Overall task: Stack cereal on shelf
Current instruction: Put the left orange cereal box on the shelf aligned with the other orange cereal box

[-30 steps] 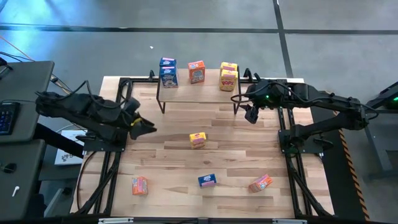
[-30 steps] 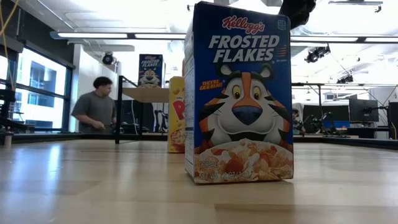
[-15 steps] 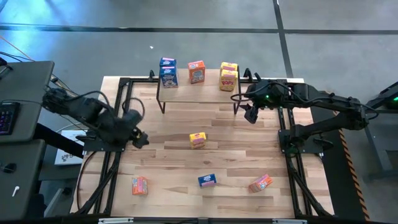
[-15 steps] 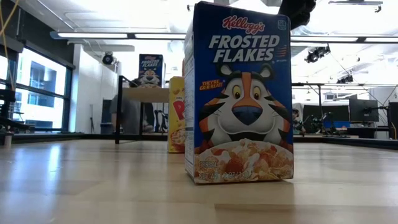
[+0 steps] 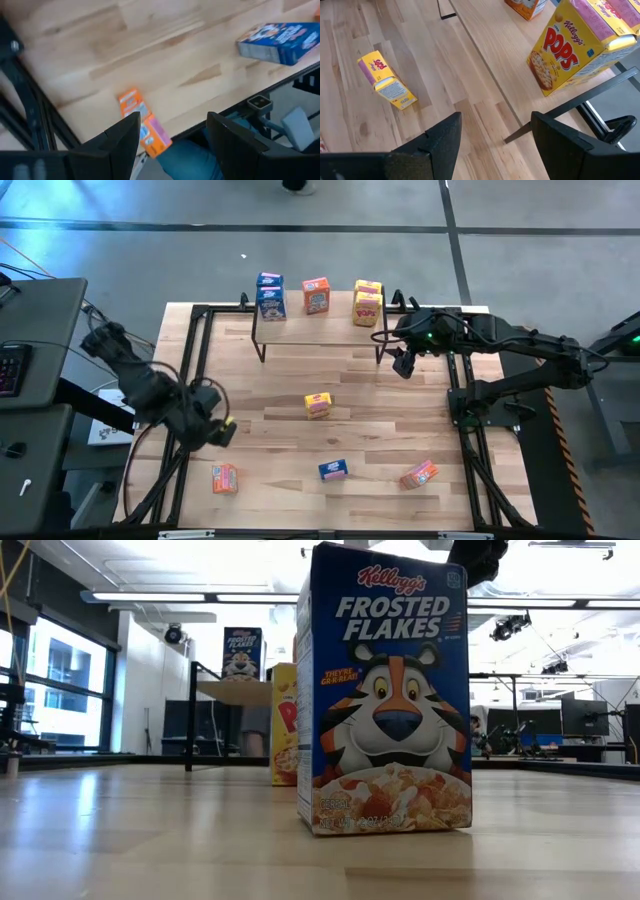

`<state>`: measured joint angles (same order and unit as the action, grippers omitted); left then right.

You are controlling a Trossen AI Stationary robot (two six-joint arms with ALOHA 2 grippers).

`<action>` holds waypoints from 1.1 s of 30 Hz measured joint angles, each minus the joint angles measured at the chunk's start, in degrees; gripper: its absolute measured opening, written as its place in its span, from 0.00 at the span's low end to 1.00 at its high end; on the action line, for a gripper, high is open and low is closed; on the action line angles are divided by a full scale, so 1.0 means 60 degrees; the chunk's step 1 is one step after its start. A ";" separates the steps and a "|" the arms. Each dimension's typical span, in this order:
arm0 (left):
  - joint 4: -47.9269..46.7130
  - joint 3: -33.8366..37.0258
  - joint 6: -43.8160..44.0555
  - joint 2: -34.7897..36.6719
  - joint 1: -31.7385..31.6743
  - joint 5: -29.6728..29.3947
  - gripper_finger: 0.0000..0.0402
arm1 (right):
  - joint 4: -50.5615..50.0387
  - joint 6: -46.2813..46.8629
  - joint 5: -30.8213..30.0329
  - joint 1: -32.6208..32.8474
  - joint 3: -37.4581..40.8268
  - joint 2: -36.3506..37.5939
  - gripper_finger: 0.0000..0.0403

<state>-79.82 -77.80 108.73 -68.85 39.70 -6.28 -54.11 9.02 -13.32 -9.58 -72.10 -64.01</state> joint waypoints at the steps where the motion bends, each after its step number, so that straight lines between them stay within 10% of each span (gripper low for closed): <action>1: 0.0001 0.0000 0.0317 -0.0076 0.0171 0.0000 0.55 | -0.0001 0.0000 0.0000 0.0000 0.0000 0.0000 0.58; 14: 0.0661 0.0000 0.3233 -0.0978 0.1744 0.0869 0.55 | -0.0003 -0.0004 0.0004 0.0000 0.0000 0.0000 0.58; 33: 0.3499 0.0000 0.2304 -0.1907 0.1974 -0.0202 0.55 | -0.0003 -0.0080 0.0004 0.0000 0.0000 0.0000 0.58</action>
<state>-58.82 -77.80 122.55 -80.29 51.54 -7.50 -54.13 8.54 -13.30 -9.58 -72.10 -64.01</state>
